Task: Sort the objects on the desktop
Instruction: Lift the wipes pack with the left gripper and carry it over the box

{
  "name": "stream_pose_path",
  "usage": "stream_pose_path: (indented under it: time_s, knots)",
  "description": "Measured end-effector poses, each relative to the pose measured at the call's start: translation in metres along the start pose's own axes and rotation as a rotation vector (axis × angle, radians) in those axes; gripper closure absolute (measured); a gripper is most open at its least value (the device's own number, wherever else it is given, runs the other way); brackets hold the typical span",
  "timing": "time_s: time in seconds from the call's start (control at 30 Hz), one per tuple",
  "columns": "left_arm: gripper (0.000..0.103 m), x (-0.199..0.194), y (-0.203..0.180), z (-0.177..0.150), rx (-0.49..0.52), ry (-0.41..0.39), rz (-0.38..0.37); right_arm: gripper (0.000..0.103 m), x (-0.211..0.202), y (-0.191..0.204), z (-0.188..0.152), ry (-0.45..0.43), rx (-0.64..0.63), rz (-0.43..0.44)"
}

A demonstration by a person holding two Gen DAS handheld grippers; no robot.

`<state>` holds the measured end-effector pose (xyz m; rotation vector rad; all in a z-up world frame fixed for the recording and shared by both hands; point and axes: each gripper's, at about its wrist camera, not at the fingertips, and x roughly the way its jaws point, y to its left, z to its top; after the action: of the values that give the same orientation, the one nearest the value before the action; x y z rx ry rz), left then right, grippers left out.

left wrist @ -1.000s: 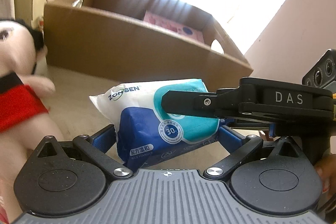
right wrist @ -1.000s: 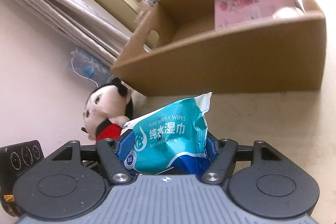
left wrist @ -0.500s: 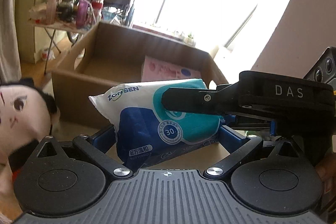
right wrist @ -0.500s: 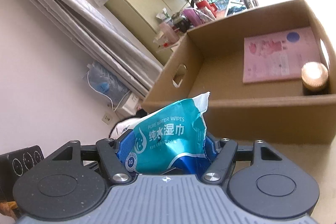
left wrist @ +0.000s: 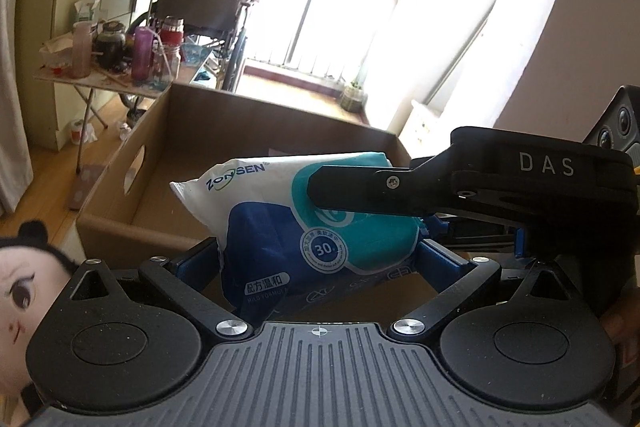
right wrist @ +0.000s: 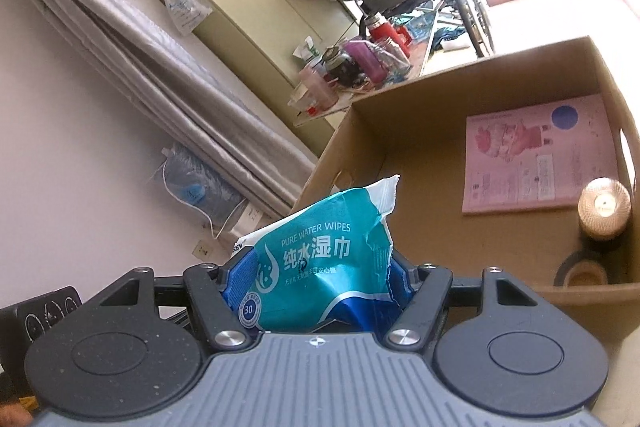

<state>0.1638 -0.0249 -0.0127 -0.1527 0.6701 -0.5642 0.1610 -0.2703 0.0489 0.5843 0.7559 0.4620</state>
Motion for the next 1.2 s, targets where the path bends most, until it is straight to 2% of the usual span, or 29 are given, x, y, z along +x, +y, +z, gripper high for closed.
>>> stream_pose_path:
  time_s: [0.33,0.63,0.9,1.2]
  knots:
    - [0.001,0.036,0.0,0.019,0.029,0.021,-0.022,0.033,0.016,-0.03,0.028,-0.019,0.051,-0.026]
    - [0.001,0.073,0.001,0.026,0.049,0.077,-0.037,0.033,0.037,-0.069,0.042,-0.008,0.145,-0.057]
    - [0.001,0.102,0.006,0.026,0.059,0.165,-0.061,0.033,0.052,-0.101,0.042,0.04,0.258,-0.09]
    - [0.001,0.128,0.012,0.023,0.041,0.272,-0.082,0.033,0.065,-0.123,0.038,0.081,0.317,-0.14]
